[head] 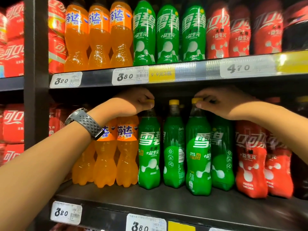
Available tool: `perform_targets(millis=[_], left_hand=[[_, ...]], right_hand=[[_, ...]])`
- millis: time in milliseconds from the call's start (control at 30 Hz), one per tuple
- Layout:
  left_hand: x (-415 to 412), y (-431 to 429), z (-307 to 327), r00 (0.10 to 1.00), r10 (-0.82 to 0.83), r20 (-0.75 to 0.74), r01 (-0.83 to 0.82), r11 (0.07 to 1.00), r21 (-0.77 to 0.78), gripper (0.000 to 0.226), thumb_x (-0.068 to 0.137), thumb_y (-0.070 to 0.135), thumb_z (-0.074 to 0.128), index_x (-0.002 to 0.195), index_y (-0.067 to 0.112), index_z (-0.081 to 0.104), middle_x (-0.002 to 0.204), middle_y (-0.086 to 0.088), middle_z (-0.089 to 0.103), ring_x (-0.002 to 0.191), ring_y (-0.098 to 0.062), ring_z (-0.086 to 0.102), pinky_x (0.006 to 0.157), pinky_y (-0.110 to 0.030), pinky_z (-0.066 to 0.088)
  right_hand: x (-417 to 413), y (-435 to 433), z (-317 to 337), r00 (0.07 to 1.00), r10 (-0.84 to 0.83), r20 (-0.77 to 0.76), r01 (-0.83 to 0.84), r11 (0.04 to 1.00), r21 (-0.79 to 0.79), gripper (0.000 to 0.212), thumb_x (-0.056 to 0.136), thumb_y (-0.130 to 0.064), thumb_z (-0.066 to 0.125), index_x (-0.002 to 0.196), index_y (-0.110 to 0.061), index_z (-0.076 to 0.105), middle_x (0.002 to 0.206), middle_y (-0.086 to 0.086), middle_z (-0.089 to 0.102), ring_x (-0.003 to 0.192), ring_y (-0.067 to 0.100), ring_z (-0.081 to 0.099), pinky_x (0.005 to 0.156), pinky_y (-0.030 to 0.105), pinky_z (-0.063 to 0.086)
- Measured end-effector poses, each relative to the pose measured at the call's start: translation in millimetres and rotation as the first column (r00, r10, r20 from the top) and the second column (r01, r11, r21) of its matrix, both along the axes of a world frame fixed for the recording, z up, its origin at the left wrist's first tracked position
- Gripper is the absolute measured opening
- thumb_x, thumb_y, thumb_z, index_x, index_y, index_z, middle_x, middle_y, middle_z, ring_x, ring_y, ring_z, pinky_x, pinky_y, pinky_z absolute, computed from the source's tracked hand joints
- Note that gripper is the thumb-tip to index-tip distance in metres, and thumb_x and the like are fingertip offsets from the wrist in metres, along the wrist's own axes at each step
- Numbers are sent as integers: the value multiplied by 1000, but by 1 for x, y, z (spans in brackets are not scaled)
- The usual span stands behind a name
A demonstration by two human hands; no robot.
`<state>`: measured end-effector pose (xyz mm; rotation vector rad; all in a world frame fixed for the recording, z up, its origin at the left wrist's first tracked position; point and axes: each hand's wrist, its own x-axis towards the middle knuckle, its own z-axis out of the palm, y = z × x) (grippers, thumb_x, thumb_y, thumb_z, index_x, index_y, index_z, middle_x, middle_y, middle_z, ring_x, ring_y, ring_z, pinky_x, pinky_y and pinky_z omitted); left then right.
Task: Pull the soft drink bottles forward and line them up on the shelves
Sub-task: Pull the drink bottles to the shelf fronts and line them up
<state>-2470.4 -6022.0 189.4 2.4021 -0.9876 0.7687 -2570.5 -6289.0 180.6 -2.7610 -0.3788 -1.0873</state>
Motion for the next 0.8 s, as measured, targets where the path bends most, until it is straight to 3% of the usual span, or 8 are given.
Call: perform_targets(millis=[167, 333, 467, 567, 800], left_hand=[[2, -5, 8, 997, -60, -39, 61, 998, 15, 33, 89, 43, 61, 119, 30, 60, 95, 23, 58, 88, 10, 52, 69, -4, 33], [9, -8, 11, 993, -99, -58, 102, 993, 53, 32, 91, 38, 59, 120, 25, 61, 109, 11, 65, 101, -3, 60, 89, -16, 44], [9, -7, 10, 995, -92, -23, 94, 990, 106, 29, 92, 37, 57, 118, 25, 62, 106, 13, 63, 102, -5, 59, 88, -16, 44], [6, -3, 7, 997, -69, 36, 64, 991, 114, 27, 93, 37, 56, 118, 28, 62, 103, 16, 59, 101, -5, 55, 74, -6, 34], [6, 0, -3, 992, -30, 121, 18, 995, 101, 36, 91, 43, 57, 126, 33, 58, 125, 9, 58, 106, -8, 51, 84, -21, 35]], right_hand=[[4, -3, 10, 983, 137, -120, -126, 987, 95, 27, 87, -38, 61, 110, -23, 64, 102, -1, 70, 96, 13, 66, 97, 40, 48], [8, -6, 13, 970, 199, -143, -181, 975, 127, 24, 87, -36, 62, 105, -22, 67, 98, -3, 73, 94, 13, 67, 96, 42, 48], [8, -9, 14, 962, 222, -159, -199, 968, 151, 26, 86, -35, 63, 106, -20, 67, 100, -2, 73, 96, 13, 67, 97, 37, 48], [8, -10, 13, 966, 217, -139, -197, 969, 148, 20, 87, -31, 62, 104, -20, 67, 100, -2, 73, 96, 13, 67, 91, 26, 48], [17, -12, 11, 982, 151, -111, -143, 987, 74, 22, 91, -26, 59, 109, -15, 67, 103, -2, 71, 98, 13, 65, 98, 40, 46]])
